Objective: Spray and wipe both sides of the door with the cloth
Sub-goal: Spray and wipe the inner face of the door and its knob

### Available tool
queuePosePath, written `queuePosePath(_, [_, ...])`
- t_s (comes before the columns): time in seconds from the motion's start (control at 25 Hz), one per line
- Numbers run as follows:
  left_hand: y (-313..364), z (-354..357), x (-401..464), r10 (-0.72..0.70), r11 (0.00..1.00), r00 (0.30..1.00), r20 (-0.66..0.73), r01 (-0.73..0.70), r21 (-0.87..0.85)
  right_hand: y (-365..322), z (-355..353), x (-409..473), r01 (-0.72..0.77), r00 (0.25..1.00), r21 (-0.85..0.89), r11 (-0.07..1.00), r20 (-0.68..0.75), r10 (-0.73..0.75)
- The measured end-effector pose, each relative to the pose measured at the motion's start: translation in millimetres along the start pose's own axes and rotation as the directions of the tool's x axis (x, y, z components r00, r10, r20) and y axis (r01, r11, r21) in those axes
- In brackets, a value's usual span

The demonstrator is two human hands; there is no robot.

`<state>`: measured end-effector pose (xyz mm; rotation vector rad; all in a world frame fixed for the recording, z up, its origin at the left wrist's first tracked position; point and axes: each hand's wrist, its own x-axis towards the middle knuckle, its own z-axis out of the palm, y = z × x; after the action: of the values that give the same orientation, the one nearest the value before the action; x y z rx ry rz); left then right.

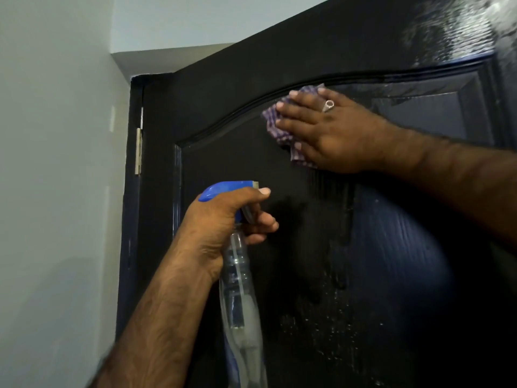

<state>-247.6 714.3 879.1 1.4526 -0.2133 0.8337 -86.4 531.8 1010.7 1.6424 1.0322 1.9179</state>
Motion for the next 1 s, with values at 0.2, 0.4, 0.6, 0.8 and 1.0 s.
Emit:
queuePosePath(0.2, [-3.4, 2.7, 4.8, -0.005, 0.999, 1.000, 0.004, 0.006, -0.050, -87.2, -8.1, -83.9, 0.192, 0.973, 0.095, 0.977, 0.110, -0.202])
queuePosePath(0.4, [-5.9, 2.5, 7.8, -0.007, 0.999, 0.997, 0.077, 0.011, -0.045, -68.9, -10.3, -110.2, 0.330, 0.937, 0.149, 0.932, 0.065, -0.342])
queuePosePath(0.6, [16.6, 4.6, 39.5, -0.002, 0.997, 0.995, 0.102, 0.010, -0.071, 24.5, -2.1, -19.0, -0.174, 0.983, -0.020, 0.984, -0.065, 0.173])
queuePosePath(0.8, [41.3, -6.8, 64.5, 0.016, 0.999, 0.999, 0.044, -0.014, -0.037, -20.6, 2.9, 50.4, -0.332, 0.941, -0.059, 0.942, -0.091, 0.326])
queuePosePath(1.0, [56.2, -36.3, 75.6, 0.059, 0.998, 0.994, -0.088, -0.058, 0.014, -69.8, 15.0, 121.8, -0.220, 0.974, 0.073, 0.973, 0.069, 0.215])
